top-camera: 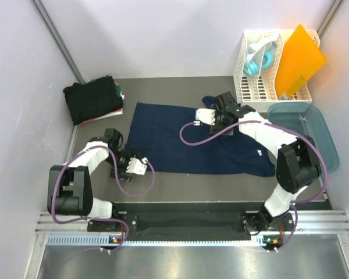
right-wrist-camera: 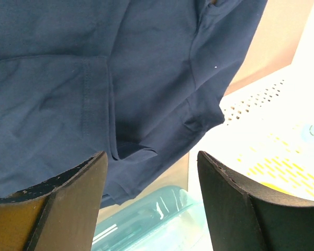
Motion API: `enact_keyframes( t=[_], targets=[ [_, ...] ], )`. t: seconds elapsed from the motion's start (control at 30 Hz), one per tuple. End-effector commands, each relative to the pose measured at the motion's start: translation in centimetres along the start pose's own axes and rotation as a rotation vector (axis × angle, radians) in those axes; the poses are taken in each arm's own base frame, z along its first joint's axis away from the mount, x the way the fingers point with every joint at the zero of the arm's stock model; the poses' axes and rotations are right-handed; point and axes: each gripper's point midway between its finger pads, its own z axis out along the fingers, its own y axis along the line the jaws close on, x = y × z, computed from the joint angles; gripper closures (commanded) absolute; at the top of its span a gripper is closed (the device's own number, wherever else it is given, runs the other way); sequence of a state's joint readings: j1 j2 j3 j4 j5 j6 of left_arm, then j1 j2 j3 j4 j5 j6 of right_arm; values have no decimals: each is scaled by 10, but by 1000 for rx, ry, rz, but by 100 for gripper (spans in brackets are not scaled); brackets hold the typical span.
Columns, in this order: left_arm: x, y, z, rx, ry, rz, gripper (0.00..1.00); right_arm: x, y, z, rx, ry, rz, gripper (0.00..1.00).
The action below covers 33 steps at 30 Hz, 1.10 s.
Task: Fold and stack the t-shirts
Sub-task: Fold the flattened tshirt in 1/3 of the way
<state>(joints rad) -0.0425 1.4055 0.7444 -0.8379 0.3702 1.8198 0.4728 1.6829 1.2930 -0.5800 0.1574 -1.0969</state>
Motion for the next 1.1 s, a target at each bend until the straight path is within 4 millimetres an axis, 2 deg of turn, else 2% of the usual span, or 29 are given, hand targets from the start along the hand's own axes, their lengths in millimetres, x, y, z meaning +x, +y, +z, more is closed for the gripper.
enact_keyframes(
  t=[0.0,0.03,0.13,0.27,0.4,0.5,0.53,0.63,0.67,0.73,0.87,1.0,1.07],
  targets=[
    [7,19,17,-44,2,2,18,-9,-27,-7,69,-28,10,31],
    [9,21,19,-43,6,-1,20,-9,-28,-7,71,-27,5,31],
    [16,25,21,-30,30,-13,35,-11,-33,-7,79,-30,3,31],
    [22,36,20,-20,51,-26,32,-12,-39,-7,89,-33,6,31],
    [28,32,21,29,76,-12,32,-12,-43,-8,100,-34,1,31],
    [33,27,20,70,99,2,39,-10,-46,-9,111,-32,0,32],
    [33,27,19,79,104,11,53,-10,-47,-9,115,-33,2,32],
    [37,21,18,126,124,6,65,-8,-51,-10,127,-33,4,32],
    [38,19,19,139,127,-5,85,-7,-51,-9,129,-29,1,32],
    [37,19,18,139,127,-23,100,-5,-53,-9,134,-27,3,32],
    [34,9,12,166,132,-33,100,0,-58,-8,141,-21,1,32],
    [32,-24,2,263,156,-31,100,5,-65,-7,153,-17,2,32],
    [31,-34,-6,285,169,-31,100,9,-67,-5,153,-13,5,32]
  ],
)
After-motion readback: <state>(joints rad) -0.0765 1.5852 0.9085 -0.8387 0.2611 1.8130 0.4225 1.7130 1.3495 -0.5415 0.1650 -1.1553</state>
